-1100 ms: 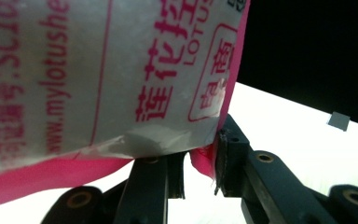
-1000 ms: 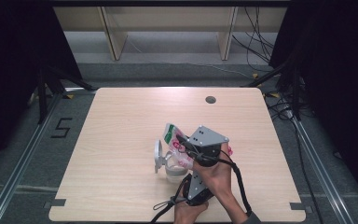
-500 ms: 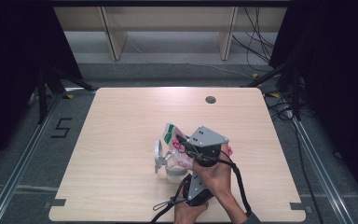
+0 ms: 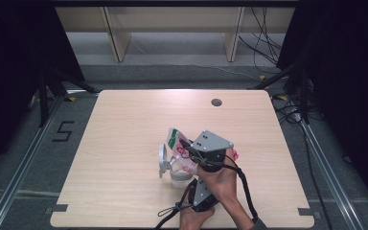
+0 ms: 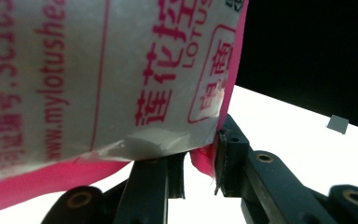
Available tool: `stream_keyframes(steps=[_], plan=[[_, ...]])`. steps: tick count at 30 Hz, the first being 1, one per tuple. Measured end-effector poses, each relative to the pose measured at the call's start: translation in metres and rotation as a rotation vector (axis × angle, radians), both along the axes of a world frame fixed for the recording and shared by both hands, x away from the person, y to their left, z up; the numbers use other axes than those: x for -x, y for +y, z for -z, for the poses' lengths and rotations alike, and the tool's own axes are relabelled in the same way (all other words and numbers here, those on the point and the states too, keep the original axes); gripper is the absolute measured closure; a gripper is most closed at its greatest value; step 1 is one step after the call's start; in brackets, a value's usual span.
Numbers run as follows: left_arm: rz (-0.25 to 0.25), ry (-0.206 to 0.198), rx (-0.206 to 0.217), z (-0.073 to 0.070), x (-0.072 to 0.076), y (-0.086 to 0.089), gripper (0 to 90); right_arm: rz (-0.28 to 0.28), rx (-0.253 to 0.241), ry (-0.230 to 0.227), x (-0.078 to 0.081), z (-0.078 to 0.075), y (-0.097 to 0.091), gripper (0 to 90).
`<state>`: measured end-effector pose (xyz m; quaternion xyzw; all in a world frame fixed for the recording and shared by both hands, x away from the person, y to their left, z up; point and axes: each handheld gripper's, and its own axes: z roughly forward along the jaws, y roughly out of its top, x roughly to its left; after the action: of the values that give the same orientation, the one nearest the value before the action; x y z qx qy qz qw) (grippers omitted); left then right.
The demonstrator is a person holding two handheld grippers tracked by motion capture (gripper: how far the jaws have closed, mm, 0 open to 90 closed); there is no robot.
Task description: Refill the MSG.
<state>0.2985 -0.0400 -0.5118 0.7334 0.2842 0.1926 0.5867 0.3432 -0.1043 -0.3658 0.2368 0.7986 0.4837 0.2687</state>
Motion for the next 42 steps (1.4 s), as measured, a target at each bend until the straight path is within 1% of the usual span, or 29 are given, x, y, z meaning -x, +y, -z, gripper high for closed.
stream_keyframes(steps=[2,3,4,5,6,7,8,10,11,12,14,16,17,18,19,23,27,28,29,30,31,32,33,34,35,36,38,39,42], plan=[[-0.002,-0.001,-0.001,-0.0002,0.0001,-0.0007,75.5,-0.002,0.004,0.005,0.0004,-0.0007,-0.0006,90.0],[0.009,-0.008,-0.035,-0.0008,-0.0003,0.0011,75.5,-0.001,0.003,-0.002,0.0007,-0.0004,-0.0001,90.0],[0.008,-0.007,-0.037,-0.0009,-0.0002,0.0008,75.5,0.001,0.007,-0.009,0.0007,0.0001,0.0005,90.0],[0.000,0.000,-0.006,-0.0007,0.0004,-0.0014,75.5,0.004,0.009,-0.010,0.0005,0.0001,0.0002,90.0],[0.002,-0.001,-0.008,-0.0011,0.0001,-0.0012,75.5,0.008,0.006,0.002,0.0009,-0.0004,-0.0005,90.0],[0.002,-0.001,-0.008,-0.0016,-0.0003,-0.0012,75.5,0.003,0.002,-0.003,0.0004,-0.0004,-0.0002,90.0],[0.013,-0.006,-0.050,-0.0028,-0.0012,0.0006,75.5,-0.002,0.003,-0.005,0.0008,-0.0007,-0.0002,90.0],[0.018,-0.010,-0.054,-0.0029,-0.0017,-0.0005,75.5,-0.002,0.013,-0.015,0.0008,-0.0009,0.0003,90.0],[0.016,-0.008,-0.053,-0.0029,-0.0017,-0.0007,75.4,0.003,0.013,-0.016,0.0005,-0.0007,0.0002,90.0],[0.017,-0.007,-0.051,-0.0029,-0.0019,-0.0004,75.5,-0.002,0.013,-0.005,0.0000,-0.0009,-0.0005,90.0],[0.019,-0.009,-0.054,-0.0031,-0.0028,-0.0003,75.5,0.000,0.004,-0.009,-0.0002,-0.0010,-0.0006,90.0],[0.021,-0.009,-0.055,-0.0033,-0.0033,-0.0008,75.5,0.002,0.010,-0.003,-0.0003,-0.0013,-0.0007,90.0],[0.020,-0.009,-0.054,-0.0035,-0.0032,-0.0010,75.4,0.004,0.010,-0.009,-0.0008,-0.0011,-0.0007,90.0],[0.020,-0.010,-0.054,-0.0036,-0.0034,-0.0009,75.5,0.000,0.007,-0.001,-0.0013,-0.0014,-0.0010,90.0],[0.018,-0.012,-0.054,-0.0037,-0.0036,-0.0008,75.5,0.007,0.002,-0.007,-0.0013,-0.0013,-0.0009,90.0],[0.016,-0.009,-0.055,-0.0035,-0.0046,-0.0014,75.4,0.001,0.013,-0.011,-0.0026,-0.0009,0.0000,90.0],[0.015,-0.011,-0.051,-0.0035,-0.0048,-0.0012,75.4,-0.006,0.010,-0.002,-0.0028,-0.0019,-0.0008,90.0],[0.015,-0.010,-0.051,-0.0036,-0.0046,-0.0010,75.4,0.003,0.006,-0.003,-0.0028,-0.0018,-0.0006,90.0],[-0.004,-0.002,0.006,-0.0026,-0.0037,-0.0047,75.4,0.002,0.006,-0.006,-0.0029,-0.0014,0.0002,90.0],[-0.025,0.004,0.036,-0.0019,-0.0038,-0.0070,75.4,0.005,0.006,-0.006,-0.0025,-0.0014,0.0005,90.0],[-0.028,0.003,0.040,-0.0018,-0.0039,-0.0070,75.5,0.010,0.000,-0.004,-0.0016,-0.0011,0.0011,90.0],[-0.023,0.002,0.034,-0.0020,-0.0037,-0.0067,75.4,0.006,0.009,0.001,-0.0016,-0.0018,0.0005,90.0],[-0.002,-0.002,0.002,-0.0027,-0.0036,-0.0043,75.4,0.007,0.004,-0.009,-0.0023,-0.0014,0.0008,90.0],[0.001,-0.003,-0.003,-0.0030,-0.0037,-0.0037,75.4,0.000,0.011,0.002,-0.0025,-0.0021,0.0001,90.0],[0.009,-0.010,-0.033,-0.0036,-0.0042,-0.0016,75.4,0.001,0.005,-0.011,-0.0027,-0.0017,0.0006,90.0],[0.015,-0.013,-0.047,-0.0039,-0.0045,-0.0006,75.4,0.000,0.007,0.005,-0.0020,-0.0026,-0.0002,90.0],[0.015,-0.012,-0.042,-0.0037,-0.0041,-0.0014,75.4,-0.002,0.006,-0.008,-0.0027,-0.0024,-0.0001,90.0],[0.014,-0.010,-0.044,-0.0038,-0.0039,-0.0015,75.4,0.002,0.006,0.000,-0.0027,-0.0025,-0.0007,90.0],[0.017,-0.014,-0.047,-0.0042,-0.0044,-0.0012,75.5,-0.002,0.005,-0.007,-0.0025,-0.0025,-0.0003,90.0]])
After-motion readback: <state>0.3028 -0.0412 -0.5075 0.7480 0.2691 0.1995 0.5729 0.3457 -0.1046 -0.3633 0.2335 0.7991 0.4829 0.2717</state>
